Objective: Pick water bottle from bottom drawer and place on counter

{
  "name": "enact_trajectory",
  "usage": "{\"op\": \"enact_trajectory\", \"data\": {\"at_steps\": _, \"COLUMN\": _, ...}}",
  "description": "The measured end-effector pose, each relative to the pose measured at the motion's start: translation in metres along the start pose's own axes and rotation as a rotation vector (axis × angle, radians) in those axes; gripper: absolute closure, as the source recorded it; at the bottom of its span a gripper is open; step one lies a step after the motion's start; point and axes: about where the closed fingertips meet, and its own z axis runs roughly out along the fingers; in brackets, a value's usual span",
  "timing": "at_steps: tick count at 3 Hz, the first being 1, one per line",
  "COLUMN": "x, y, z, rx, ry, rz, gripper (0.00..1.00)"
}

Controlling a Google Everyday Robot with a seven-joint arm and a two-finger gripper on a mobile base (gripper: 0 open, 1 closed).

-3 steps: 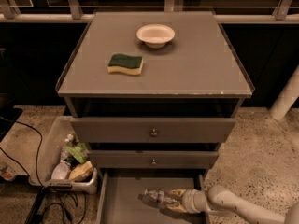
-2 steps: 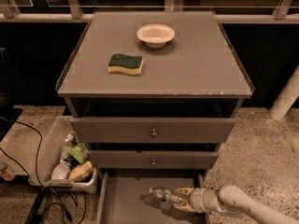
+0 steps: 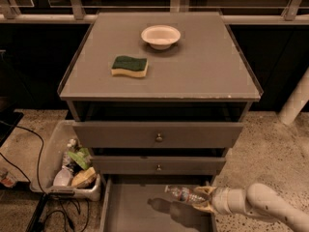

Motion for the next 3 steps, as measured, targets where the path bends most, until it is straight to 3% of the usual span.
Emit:
{"op": "enact_trajectory", "data": {"at_steps": 1, "x": -0.0402, "y": -0.0269, "z": -0.0636, "rx": 0.059, "ry": 0.045, "rz": -0.056, "gripper": 1.00}}
{"op": "enact_trajectory", "data": {"at_steps": 3, "x": -0.0483, "y": -0.0265, "z": -0.0720, "rx": 0.075, "ry": 0.046, "rz": -0.078, "gripper": 1.00}}
